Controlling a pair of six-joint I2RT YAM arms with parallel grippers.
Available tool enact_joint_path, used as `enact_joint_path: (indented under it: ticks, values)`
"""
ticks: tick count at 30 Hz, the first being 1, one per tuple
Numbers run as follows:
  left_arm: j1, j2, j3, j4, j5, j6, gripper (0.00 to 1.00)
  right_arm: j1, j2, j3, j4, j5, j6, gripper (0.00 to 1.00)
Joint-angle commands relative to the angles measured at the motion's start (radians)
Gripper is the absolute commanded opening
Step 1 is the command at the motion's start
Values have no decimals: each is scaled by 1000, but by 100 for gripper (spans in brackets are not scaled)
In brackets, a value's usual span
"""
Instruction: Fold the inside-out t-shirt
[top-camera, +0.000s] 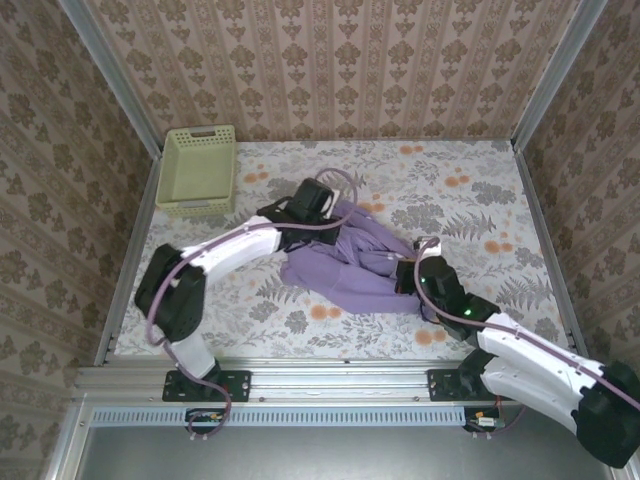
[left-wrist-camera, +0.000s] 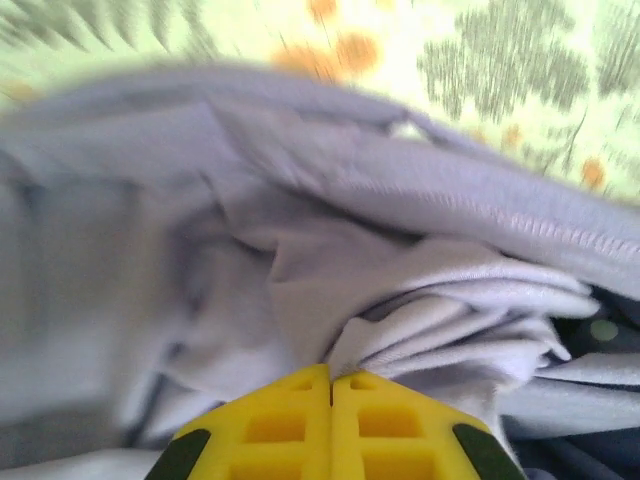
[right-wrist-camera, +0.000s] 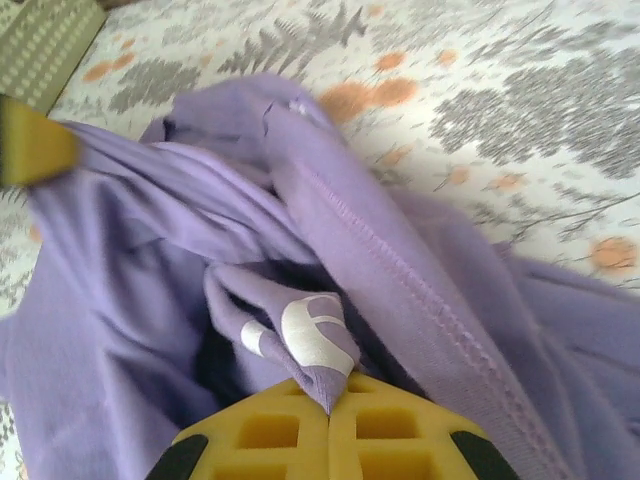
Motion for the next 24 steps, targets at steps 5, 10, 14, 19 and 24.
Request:
enact_joint_path:
  ticks: [5, 10, 14, 19, 24]
  values:
    - [187, -310, -175, -70, -208, -176, 0, -50, -103, 93, -190, 14, -23, 0]
    - [211, -218, -168, -106, -156, -135, 0, -54, 12, 21, -92, -105, 13, 2]
    - [214, -99, -138, -108, -27, -103, 0, -54, 186, 80, -120, -112, 12, 37]
    - [208, -115, -204, -62, 44, -127, 0, -36, 266, 273, -297, -64, -76, 76]
    - [207, -180, -298, 13, 73, -146, 0, 32, 404, 474, -483, 56, -163, 81]
